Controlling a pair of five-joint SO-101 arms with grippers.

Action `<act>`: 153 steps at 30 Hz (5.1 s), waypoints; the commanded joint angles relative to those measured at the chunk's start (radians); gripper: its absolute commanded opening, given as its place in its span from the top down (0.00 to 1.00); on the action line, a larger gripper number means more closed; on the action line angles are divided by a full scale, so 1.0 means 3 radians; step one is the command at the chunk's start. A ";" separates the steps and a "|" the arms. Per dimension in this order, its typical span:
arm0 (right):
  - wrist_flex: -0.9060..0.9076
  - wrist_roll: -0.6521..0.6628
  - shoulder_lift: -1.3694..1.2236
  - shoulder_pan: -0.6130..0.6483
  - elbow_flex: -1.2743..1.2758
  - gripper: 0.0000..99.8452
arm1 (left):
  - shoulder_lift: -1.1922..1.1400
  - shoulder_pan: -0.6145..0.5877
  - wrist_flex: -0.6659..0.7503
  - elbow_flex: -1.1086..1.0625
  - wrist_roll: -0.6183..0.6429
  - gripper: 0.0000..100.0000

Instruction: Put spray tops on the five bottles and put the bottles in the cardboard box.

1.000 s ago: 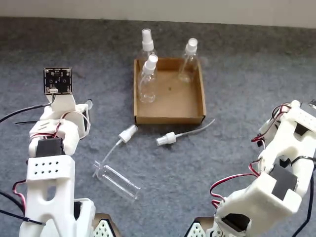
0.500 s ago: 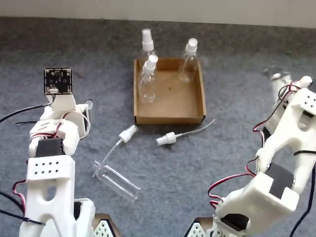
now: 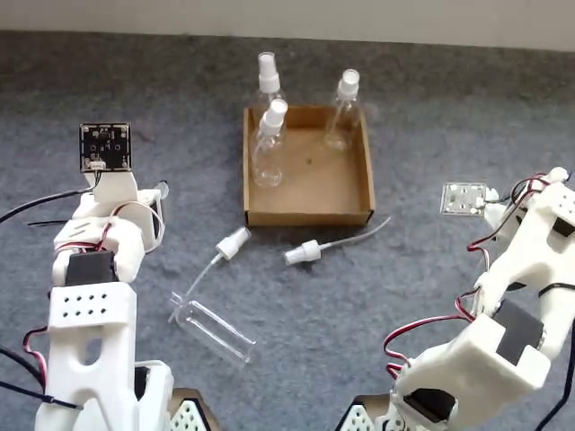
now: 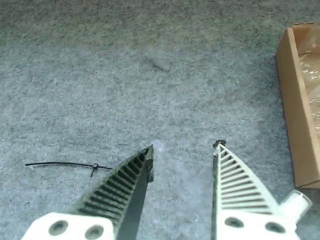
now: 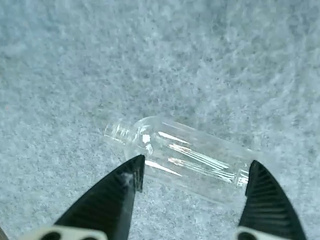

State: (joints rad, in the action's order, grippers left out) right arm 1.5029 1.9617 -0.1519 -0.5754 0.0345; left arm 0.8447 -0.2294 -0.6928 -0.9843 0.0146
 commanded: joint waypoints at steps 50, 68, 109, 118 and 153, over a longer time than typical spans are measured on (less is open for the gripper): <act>-0.1000 0.1110 0.0054 -0.0524 0.0729 0.73 | -0.0013 0.0064 0.0056 0.0013 0.0020 0.81; -0.0401 -0.2291 0.0054 0.0115 0.0841 0.73 | -0.0013 0.0074 0.0051 0.0013 0.0020 0.81; -0.1276 -0.4843 0.0049 0.0442 0.0785 0.92 | -0.0013 0.0069 0.0051 0.0013 0.0020 0.81; 0.0294 -0.4762 0.0166 0.0253 -0.0611 0.84 | -0.0013 0.0069 0.0051 0.0013 0.0020 0.81; -0.1133 -0.3959 0.2238 -0.0872 0.2902 0.75 | -0.0013 0.0074 0.0051 0.0013 0.0020 0.81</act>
State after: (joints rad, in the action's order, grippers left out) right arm 1.2221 0.7772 0.5048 -0.8239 0.8968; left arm 0.8447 -0.2217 -0.6928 -0.9843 0.0146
